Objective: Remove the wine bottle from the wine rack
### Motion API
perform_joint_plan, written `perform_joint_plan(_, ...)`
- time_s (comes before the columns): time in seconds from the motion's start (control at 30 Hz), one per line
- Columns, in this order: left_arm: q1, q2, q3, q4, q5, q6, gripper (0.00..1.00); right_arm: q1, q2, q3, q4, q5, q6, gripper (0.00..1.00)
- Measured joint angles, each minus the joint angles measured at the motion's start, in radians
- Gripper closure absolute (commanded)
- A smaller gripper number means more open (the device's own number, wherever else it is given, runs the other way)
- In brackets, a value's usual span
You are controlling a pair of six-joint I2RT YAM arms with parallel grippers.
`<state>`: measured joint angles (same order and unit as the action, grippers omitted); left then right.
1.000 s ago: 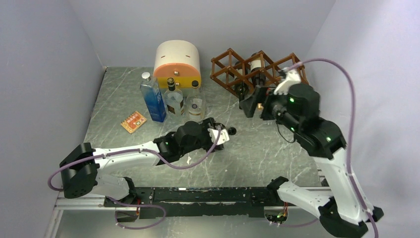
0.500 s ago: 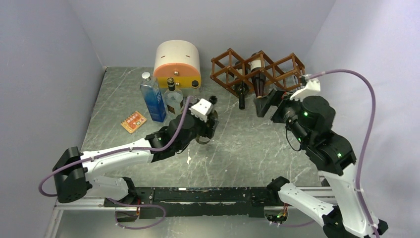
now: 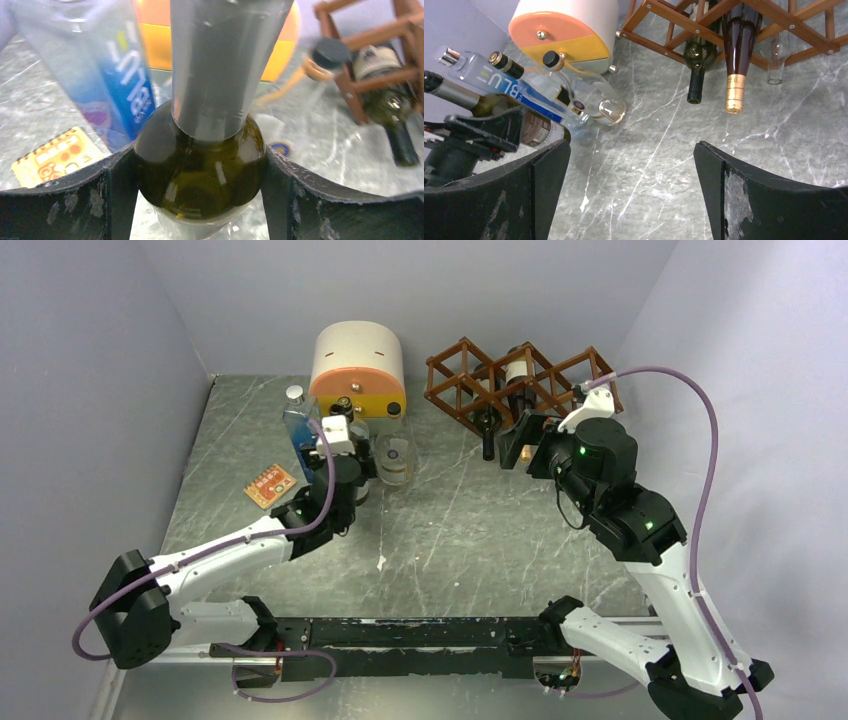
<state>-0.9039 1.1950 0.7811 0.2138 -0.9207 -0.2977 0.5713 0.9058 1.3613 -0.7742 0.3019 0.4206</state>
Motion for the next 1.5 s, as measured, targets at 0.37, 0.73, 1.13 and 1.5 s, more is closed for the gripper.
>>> perform_joint_plan(0.37,0.168,0.006,-0.002,-0.114,-0.037,-0.207,0.93,0.000,-0.002,-0.013,0.013,0.002,-0.016,0.00)
perform_joint_plan(0.73,0.181,0.103,0.013,-0.148,-0.075,-0.233,0.93,0.000,-0.023,-0.050,0.022,0.004,-0.018,0.00)
perform_joint_plan(1.13,0.182,0.150,0.013,-0.129,-0.084,-0.230,0.82,0.000,-0.046,-0.068,0.023,0.018,-0.025,0.00)
perform_joint_plan(1.5,0.182,0.158,0.014,-0.168,-0.110,-0.332,0.57,0.000,-0.060,-0.073,0.022,0.022,-0.022,0.00)
